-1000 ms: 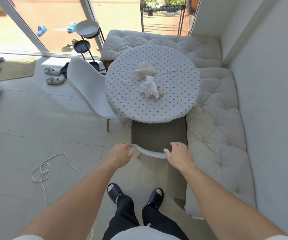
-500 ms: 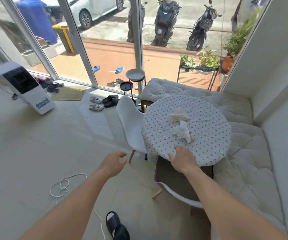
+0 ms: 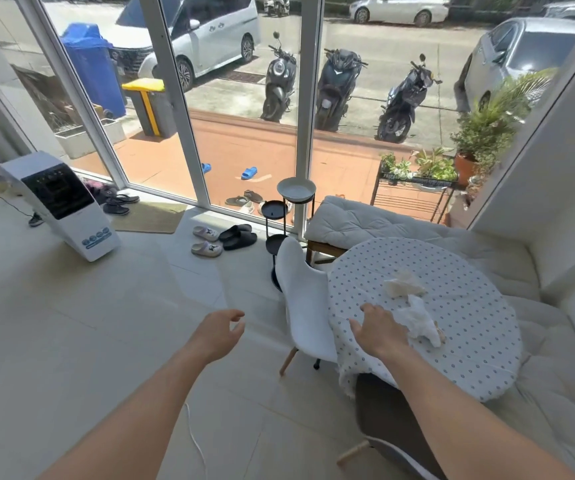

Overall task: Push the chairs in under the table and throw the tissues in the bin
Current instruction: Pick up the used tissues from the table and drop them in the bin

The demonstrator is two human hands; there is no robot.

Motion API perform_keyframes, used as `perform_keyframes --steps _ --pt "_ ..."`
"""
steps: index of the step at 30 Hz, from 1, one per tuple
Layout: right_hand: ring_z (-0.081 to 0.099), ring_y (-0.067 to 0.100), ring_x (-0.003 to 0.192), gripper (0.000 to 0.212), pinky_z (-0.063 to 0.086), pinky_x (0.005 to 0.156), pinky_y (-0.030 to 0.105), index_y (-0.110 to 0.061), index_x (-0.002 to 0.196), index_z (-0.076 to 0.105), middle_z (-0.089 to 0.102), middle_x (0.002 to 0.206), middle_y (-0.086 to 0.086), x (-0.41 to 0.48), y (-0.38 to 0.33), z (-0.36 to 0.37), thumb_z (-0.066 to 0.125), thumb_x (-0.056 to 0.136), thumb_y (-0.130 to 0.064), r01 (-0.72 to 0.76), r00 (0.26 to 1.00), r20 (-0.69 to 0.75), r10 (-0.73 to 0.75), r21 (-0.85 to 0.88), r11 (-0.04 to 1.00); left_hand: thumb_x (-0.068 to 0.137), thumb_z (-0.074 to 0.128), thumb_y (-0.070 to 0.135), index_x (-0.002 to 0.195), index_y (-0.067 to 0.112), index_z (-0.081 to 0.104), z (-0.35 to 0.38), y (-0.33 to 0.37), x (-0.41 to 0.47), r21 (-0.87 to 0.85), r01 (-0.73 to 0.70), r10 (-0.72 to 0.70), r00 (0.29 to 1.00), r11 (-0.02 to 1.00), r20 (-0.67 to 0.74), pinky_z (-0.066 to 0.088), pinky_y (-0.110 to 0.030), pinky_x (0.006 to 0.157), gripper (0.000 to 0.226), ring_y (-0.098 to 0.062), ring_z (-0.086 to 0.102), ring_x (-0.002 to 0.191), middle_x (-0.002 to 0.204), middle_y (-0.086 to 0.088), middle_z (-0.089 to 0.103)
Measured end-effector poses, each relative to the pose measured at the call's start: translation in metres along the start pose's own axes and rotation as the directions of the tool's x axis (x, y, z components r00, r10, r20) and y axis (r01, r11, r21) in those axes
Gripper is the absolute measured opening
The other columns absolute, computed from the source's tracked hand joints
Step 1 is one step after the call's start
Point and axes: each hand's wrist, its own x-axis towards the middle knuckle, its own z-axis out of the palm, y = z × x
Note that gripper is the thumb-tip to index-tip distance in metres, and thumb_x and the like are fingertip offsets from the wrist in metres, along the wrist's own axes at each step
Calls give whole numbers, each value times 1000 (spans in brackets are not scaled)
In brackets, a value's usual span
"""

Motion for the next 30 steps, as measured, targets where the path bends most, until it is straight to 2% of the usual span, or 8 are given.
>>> perform_keyframes --steps 8,12,16,21,30 --pt "46 28 135 56 42 108 49 -17 148 43 50 148 7 45 -68 15 47 100 -47 -46 999 -10 47 52 998 101 56 41 141 24 63 -67 -45 58 32 -15 14 1000 999 25 50 -37 108 44 -17 63 126 135 7 68" --pt "47 28 135 56 42 108 49 -18 147 44 51 147 7 73 -86 18 49 100 -46 -96 995 -12 98 112 989 101 55 41 141 25 62 -88 -46 100 43 -51 48 997 998 53 50 -38 108 44 -17 62 126 133 8 69" --pt "46 28 136 58 41 110 49 -18 149 45 51 147 7 108 -93 24 49 99 -47 -127 991 -22 135 219 967 101 55 41 139 27 63 -97 -30 147 25 -109 106 989 994 104 52 -33 102 41 -14 65 121 130 12 69" --pt "49 26 134 53 43 110 47 -19 144 50 55 145 6 160 -96 29 53 99 -46 -137 984 -52 172 404 904 101 53 43 137 33 63 -99 0 216 57 -193 181 968 979 172 53 -31 99 39 -7 65 116 128 18 68" --pt "50 24 134 48 44 110 44 -23 143 52 55 146 2 242 -60 19 52 100 -44 -254 949 6 314 606 754 102 56 34 137 27 66 -78 49 340 115 -264 225 935 958 274 50 -29 100 37 -12 66 117 132 12 70"
